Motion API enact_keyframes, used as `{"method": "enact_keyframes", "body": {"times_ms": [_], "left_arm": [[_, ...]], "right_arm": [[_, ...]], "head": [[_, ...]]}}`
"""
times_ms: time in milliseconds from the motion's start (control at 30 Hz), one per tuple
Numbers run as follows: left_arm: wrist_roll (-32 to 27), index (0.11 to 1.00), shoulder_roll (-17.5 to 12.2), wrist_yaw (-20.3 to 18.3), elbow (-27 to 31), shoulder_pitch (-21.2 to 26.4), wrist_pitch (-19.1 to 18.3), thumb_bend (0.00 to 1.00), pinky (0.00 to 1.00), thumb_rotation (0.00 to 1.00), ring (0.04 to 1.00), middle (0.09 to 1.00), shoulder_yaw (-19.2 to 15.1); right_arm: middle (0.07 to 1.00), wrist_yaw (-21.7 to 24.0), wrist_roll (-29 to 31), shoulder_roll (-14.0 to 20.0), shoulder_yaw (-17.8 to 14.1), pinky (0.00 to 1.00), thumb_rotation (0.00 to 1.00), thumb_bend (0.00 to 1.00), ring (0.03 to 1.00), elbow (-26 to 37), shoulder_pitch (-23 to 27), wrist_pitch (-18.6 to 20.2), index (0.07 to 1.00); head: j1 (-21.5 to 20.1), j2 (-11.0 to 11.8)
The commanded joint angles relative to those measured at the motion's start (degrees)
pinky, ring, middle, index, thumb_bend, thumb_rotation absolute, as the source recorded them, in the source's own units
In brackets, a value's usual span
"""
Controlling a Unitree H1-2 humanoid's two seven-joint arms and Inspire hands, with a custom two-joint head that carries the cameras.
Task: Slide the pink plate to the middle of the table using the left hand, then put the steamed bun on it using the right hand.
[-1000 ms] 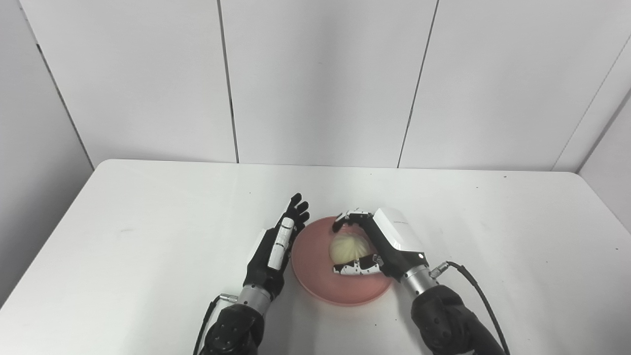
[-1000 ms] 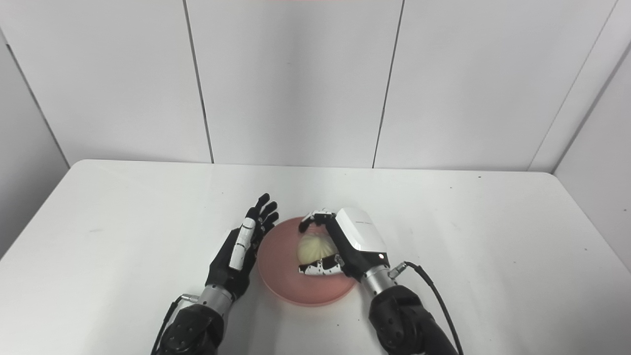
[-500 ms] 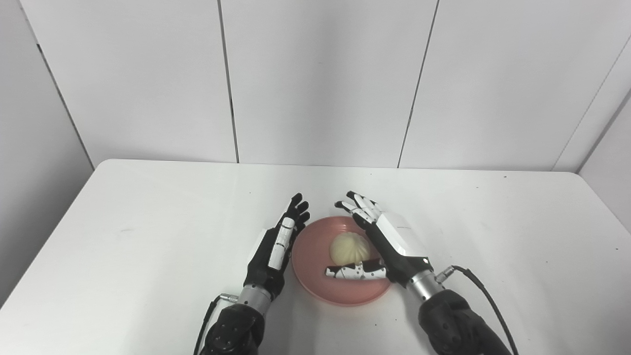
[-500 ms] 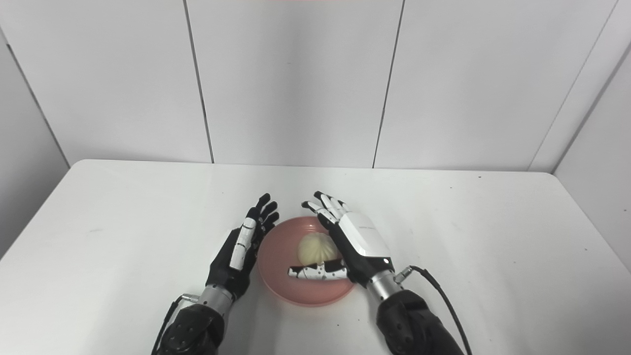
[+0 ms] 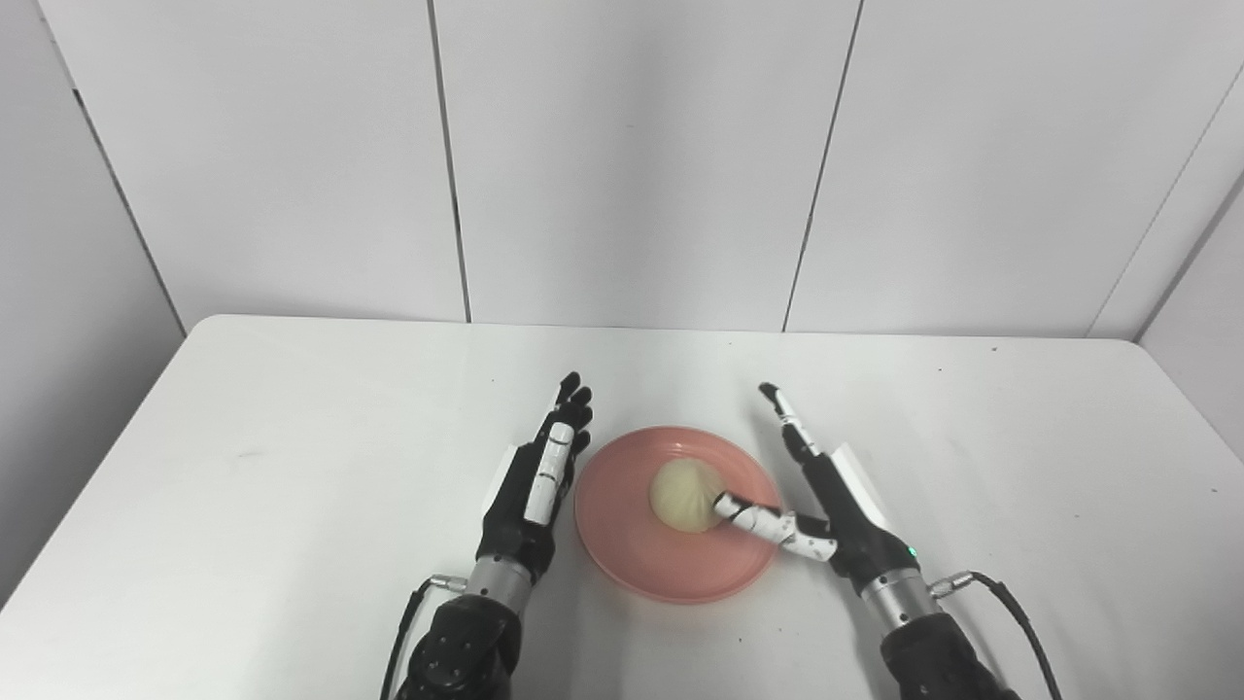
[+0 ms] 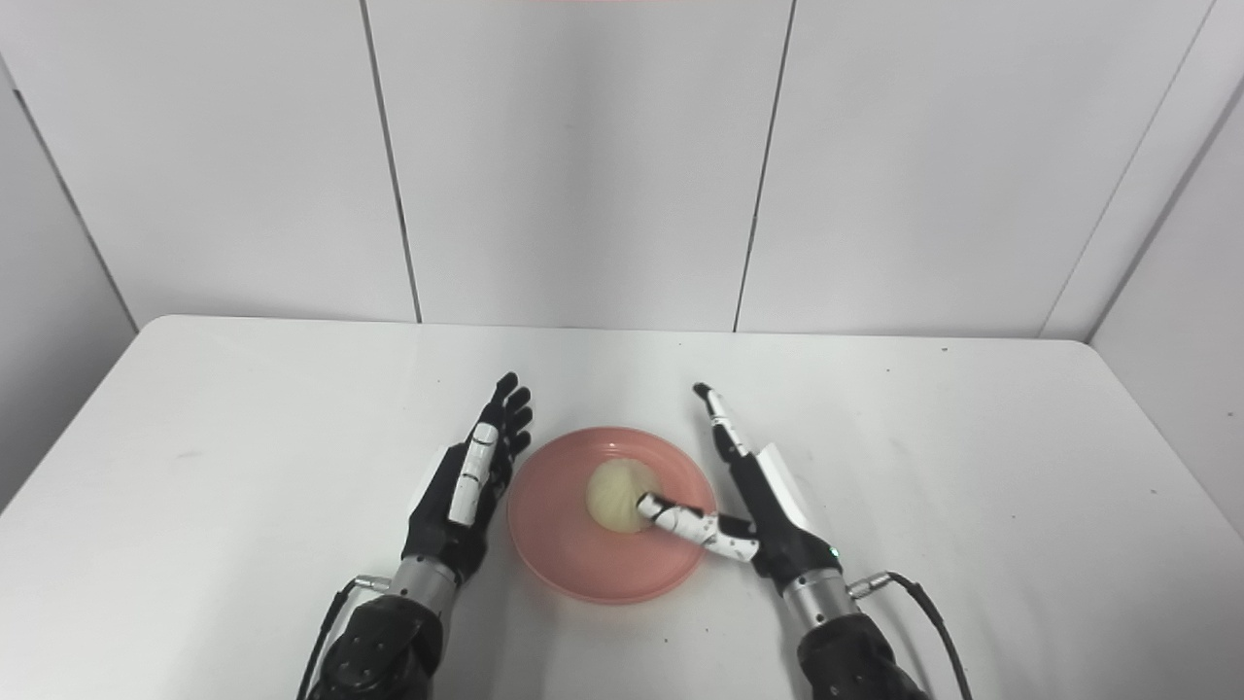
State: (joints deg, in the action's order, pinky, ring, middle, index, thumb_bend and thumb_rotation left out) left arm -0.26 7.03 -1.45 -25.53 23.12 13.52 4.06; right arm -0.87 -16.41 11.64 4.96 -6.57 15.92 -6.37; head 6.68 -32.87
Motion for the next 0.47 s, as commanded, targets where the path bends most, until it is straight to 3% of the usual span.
{"method": "enact_keyframes", "body": {"times_ms": [0, 233, 433], "left_arm": [[0.95, 1.000, -0.21, 1.51, -3.46, -1.52, 4.13, 0.64, 1.00, 1.00, 1.000, 1.000, -0.63], [2.03, 1.000, -0.71, 3.14, -5.36, -0.93, 6.91, 0.63, 1.00, 1.00, 1.000, 1.000, -0.49], [4.22, 1.000, -1.31, 4.18, -5.02, -1.17, 5.67, 0.64, 1.00, 1.00, 1.000, 1.000, 0.09]], "right_arm": [[1.000, -0.41, 2.58, -0.67, -1.31, 0.96, 0.95, 0.58, 0.987, 1.12, 1.55, -1.34, 1.000], [1.000, 0.42, 8.96, -3.08, -3.65, 1.00, 0.96, 0.60, 1.000, -1.03, 2.13, -2.09, 1.000], [1.000, 1.32, 14.55, -5.16, -5.01, 1.00, 0.95, 0.56, 1.000, -3.02, 1.95, -1.45, 1.000]], "head": [[0.03, -0.07], [-0.27, 0.19], [-0.83, 0.36]]}}
